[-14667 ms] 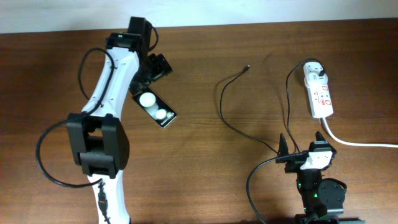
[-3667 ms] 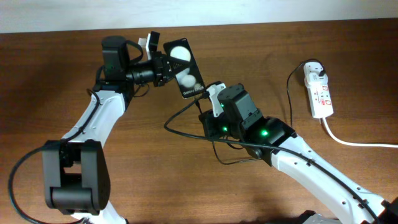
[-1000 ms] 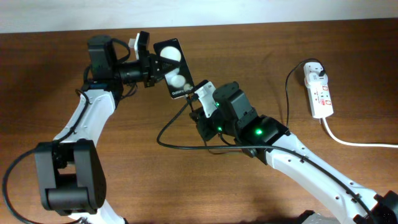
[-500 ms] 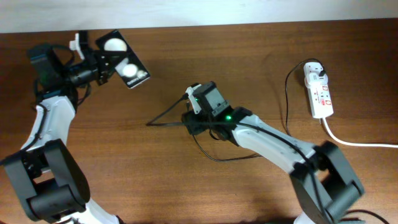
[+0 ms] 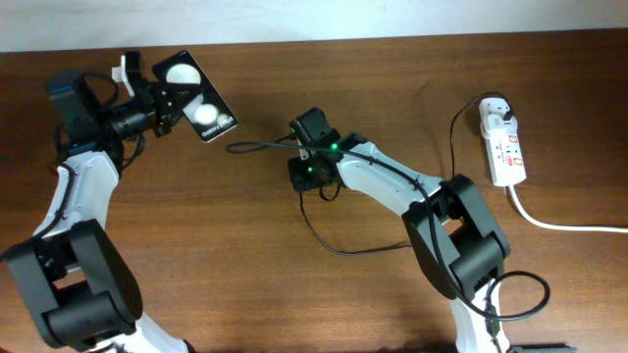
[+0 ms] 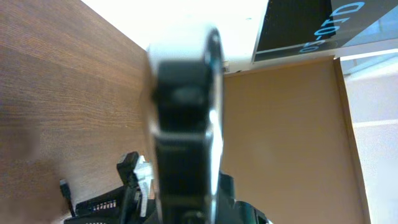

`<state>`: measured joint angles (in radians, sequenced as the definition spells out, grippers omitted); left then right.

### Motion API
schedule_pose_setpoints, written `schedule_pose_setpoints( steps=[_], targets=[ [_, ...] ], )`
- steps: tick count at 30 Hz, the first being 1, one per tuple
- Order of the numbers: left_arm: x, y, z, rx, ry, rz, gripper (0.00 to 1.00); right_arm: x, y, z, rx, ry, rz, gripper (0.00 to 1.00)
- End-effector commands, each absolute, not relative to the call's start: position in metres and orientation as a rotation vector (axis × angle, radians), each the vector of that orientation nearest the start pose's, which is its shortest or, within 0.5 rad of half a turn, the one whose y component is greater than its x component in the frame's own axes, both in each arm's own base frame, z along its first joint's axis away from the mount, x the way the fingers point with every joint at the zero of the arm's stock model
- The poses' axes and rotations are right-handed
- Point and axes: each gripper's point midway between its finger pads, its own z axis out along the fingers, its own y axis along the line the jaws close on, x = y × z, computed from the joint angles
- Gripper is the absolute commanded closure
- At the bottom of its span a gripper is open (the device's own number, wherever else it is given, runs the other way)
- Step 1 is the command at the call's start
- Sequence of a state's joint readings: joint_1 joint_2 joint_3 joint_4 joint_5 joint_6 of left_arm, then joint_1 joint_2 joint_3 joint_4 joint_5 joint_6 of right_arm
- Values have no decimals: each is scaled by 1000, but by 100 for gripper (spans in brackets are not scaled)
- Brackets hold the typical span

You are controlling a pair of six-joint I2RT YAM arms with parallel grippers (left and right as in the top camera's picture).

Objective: Plug charger to phone and switch on socket

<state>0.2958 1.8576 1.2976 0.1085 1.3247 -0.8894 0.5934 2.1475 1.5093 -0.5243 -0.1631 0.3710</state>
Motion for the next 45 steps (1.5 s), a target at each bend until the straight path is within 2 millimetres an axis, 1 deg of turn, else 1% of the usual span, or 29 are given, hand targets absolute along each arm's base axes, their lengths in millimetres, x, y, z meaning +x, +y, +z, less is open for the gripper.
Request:
schedule_pose_setpoints(
  steps=[1, 5, 7, 8, 9, 11, 12, 13, 15, 17, 18, 19, 21, 22, 23, 24, 25, 27, 28, 29, 30, 31, 34, 35, 37, 38, 39, 42, 45],
  targets=[
    [465, -33, 244, -222, 1995, -1692, 100, 399, 299, 7, -350, 2790, 439, 70],
    [465, -33, 244, -222, 1995, -1692, 100, 397, 297, -19, -348, 2825, 412, 75],
    [465, -33, 244, -225, 1997, -1694, 100, 406, 290, -20, -275, 2811, 360, 77],
    [465, -33, 244, -225, 1997, -1694, 100, 407, 289, -20, -250, 2811, 349, 82],
    [465, -33, 244, -225, 1997, -1694, 100, 406, 289, -20, -252, 2812, 348, 83],
    [465, -33, 244, -225, 1997, -1694, 100, 406, 289, -20, -253, 2812, 347, 96],
    [465, -34, 244, -220, 1996, -1698, 100, 409, 291, -15, -298, 2790, 359, 96],
    [462, -36, 246, -194, 1994, -1715, 100, 413, 297, 7, -392, 2751, 417, 96],
    [457, -38, 248, -111, 1979, -1715, 100, 415, 295, 66, -419, 2694, 478, 96],
    [456, -38, 248, -109, 1979, -1716, 100, 396, 281, 139, -432, 2624, 498, 96],
    [457, -38, 248, -109, 1979, -1716, 100, 380, 274, 178, -455, 2579, 515, 96],
    [456, -39, 248, -95, 1977, -1715, 100, 356, 263, 219, -464, 2538, 532, 96],
    [452, -45, 245, -63, 1981, -1721, 100, 324, 250, 254, -483, 2501, 530, 96],
    [449, -53, 238, -81, 2008, -1740, 100, 299, 245, 267, -516, 2493, 511, 96],
    [447, -66, 230, -104, 2048, -1756, 100, 276, 248, 274, -572, 2471, 509, 96],
    [446, -77, 225, -98, 2071, -1752, 100, 261, 248, 276, -571, 2453, 478, 96],
    [448, -88, 222, -92, 2090, -1736, 100, 251, 243, 275, -502, 2438, 395, 96],
    [451, -109, 216, -85, 2128, -1692, 100, 241, 230, 261, -358, 2395, 252, 96],
    [450, -119, 214, -70, 2140, -1690, 100, 240, 232, 248, -349, 2385, 240, 96],
    [447, -129, 215, -44, 2147, -1706, 100, 246, 239, 224, -342, 2377, 252, 96],
    [442, -139, 216, -14, 2153, -1739, 100, 254, 247, 208, -323, 2358, 292, 96],
    [439, -145, 217, -10, 2161, -1767, 100, 263, 261, 205, -305, 2322, 386, 96],
    [437, -150, 218, -53, 2183, -1809, 100, 287, 296, 214, -295, 2247, 636, 96],
    [437, -150, 218, -52, 2183, -1809, 100, 290, 305, 208, -343, 2249, 666, 96],
    [437, -150, 218, -53, 2183, -1809, 100, 284, 319, 194, -455, 2271, 706, 96],
    [437, -150, 218, -53, 2183, -1809, 100, 286, 319, 184, -468, 2290, 679, 96],
    [437, -150, 218, -53, 2183, -1809, 100, 287, 320, 182, -485, 2287, 668, 96],
    [437, -150, 218, -52, 2183, -1809, 100, 301, 308, 182, -430, 2263, 558, 96],
    [435, -151, 219, -43, 2180, -1820, 100, 312, 300, 182, -406, 2254, 537, 96]
  ],
)
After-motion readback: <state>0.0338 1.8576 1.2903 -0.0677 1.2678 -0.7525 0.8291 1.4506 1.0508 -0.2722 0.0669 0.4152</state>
